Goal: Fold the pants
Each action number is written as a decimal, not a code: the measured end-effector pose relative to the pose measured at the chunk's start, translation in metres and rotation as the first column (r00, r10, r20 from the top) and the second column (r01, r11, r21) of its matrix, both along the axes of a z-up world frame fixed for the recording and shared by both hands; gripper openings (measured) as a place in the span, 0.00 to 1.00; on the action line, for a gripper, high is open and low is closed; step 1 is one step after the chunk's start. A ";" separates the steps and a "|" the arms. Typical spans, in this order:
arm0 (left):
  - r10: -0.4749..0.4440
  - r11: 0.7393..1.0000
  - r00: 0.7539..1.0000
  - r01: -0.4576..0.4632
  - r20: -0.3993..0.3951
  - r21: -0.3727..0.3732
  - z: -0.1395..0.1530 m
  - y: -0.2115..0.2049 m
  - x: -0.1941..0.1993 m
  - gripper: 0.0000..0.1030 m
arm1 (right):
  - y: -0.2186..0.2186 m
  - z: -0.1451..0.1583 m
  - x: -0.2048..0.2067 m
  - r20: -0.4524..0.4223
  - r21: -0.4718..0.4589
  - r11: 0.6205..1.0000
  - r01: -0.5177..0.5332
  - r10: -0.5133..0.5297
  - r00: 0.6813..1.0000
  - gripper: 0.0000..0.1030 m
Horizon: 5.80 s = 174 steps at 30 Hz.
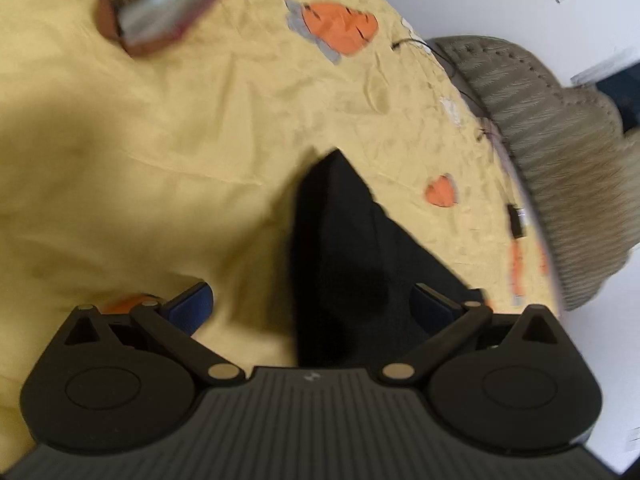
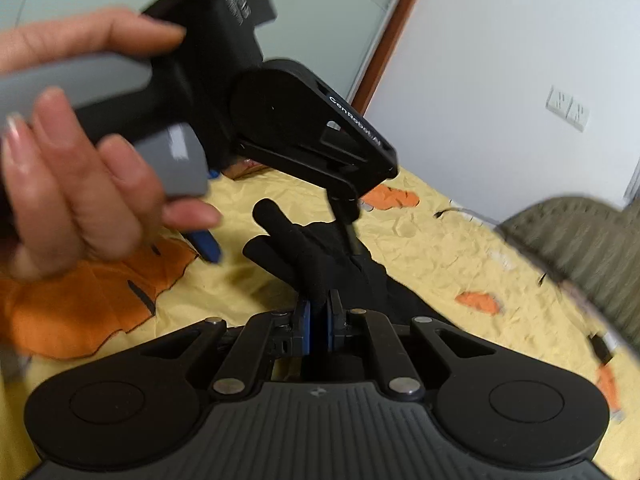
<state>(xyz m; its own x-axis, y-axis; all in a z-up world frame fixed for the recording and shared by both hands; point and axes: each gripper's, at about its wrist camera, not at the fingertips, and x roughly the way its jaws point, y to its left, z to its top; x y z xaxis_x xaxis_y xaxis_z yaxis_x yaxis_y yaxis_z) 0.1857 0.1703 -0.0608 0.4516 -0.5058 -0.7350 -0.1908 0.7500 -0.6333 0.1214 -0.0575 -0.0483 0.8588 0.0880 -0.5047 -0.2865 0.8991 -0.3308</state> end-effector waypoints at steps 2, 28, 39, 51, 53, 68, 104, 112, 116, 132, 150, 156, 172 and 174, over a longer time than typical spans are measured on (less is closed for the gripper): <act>-0.010 0.995 1.000 0.009 -0.013 -0.096 -0.005 -0.003 0.008 1.00 | -0.008 0.004 0.002 -0.010 0.053 0.999 0.013 -0.013 1.000 0.06; -0.039 0.998 0.999 0.040 0.014 -0.040 0.020 -0.019 0.016 0.20 | 0.014 -0.035 -0.016 0.061 -0.257 0.959 0.121 -0.109 0.992 0.31; -0.093 0.994 0.990 0.086 0.106 0.068 0.061 -0.051 0.001 0.17 | -0.012 -0.006 -0.038 0.084 -0.037 0.987 0.156 -0.153 0.985 0.09; -0.195 0.971 0.961 0.161 0.197 0.176 0.118 -0.117 -0.026 0.14 | -0.061 0.025 -0.067 0.132 0.129 0.969 0.209 -0.225 0.965 0.08; -0.213 0.967 0.956 0.176 0.203 0.187 0.124 -0.131 -0.031 0.13 | -0.072 0.029 -0.073 0.140 0.159 0.962 0.221 -0.244 0.960 0.08; -0.335 0.928 0.906 0.269 0.259 0.259 0.157 -0.233 -0.071 0.12 | -0.144 0.049 -0.123 0.180 0.277 0.912 0.304 -0.360 0.915 0.07; -0.690 0.667 0.718 0.584 0.089 0.463 0.060 -0.507 -0.131 0.13 | -0.359 -0.031 -0.228 -0.205 0.828 0.302 0.473 -0.622 0.756 0.07; -0.728 0.632 0.679 0.613 0.092 0.473 0.057 -0.527 -0.144 0.16 | -0.374 -0.037 -0.245 -0.242 0.874 0.186 0.449 -0.635 0.734 0.07; -0.755 0.612 0.650 0.649 0.087 0.452 0.052 -0.538 -0.150 0.25 | -0.378 -0.045 -0.254 -0.277 0.891 0.111 0.440 -0.634 0.722 0.07; -0.729 0.644 0.651 0.544 0.214 0.538 0.085 -0.503 -0.143 0.67 | -0.390 -0.084 -0.285 -0.412 0.911 -0.245 0.331 -0.568 0.713 0.07; -0.522 0.798 0.824 0.380 0.222 0.467 0.069 -0.323 -0.105 0.83 | -0.391 -0.004 -0.301 -0.196 0.774 0.320 0.546 -0.699 0.688 0.14; -0.494 0.806 0.847 0.359 0.199 0.471 0.060 -0.298 -0.107 0.83 | -0.406 -0.011 -0.280 -0.250 0.795 0.265 0.546 -0.676 0.693 0.14; -0.520 0.802 0.833 0.398 0.192 0.445 0.056 -0.308 -0.113 0.85 | -0.398 -0.016 -0.264 -0.257 0.766 0.290 0.574 -0.680 0.686 0.36; -0.540 0.788 0.820 0.413 0.189 0.458 0.054 -0.314 -0.118 0.85 | -0.397 -0.016 -0.261 -0.262 0.755 0.297 0.584 -0.680 0.685 0.19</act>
